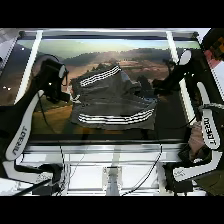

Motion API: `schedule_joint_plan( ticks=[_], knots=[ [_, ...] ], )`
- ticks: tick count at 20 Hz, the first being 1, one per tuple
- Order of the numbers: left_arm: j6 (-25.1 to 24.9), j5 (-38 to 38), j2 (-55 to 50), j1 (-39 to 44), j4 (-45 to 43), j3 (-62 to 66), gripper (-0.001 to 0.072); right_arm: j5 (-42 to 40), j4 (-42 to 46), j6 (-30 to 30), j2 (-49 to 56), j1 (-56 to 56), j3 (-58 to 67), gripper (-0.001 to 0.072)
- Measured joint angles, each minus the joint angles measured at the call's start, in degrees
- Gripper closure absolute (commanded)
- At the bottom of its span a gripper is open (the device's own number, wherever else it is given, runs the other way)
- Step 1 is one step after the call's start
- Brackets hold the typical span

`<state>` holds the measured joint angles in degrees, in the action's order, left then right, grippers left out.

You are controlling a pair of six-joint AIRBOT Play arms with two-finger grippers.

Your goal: Fold the clothes and pants, and hang the long-sleeved shirts on hangers.

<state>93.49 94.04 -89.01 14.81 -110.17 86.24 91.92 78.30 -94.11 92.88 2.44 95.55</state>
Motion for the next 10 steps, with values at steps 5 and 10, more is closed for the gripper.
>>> schedule_joint_plan(
  ticks=[5, 10],
  knots=[
    [-1.25, -15.43, 9.99, -3.43, 7.17, -0.02, 0.0705, -7.43, -3.82, 2.86, 0.28, -1.05, 8.24, 0.0711],
    [-19.74, -24.76, 14.45, -12.63, 43.01, -0.11, 0.0705, -12.11, -29.46, 8.98, 5.64, -7.06, 9.97, 0.0709]
  ],
)
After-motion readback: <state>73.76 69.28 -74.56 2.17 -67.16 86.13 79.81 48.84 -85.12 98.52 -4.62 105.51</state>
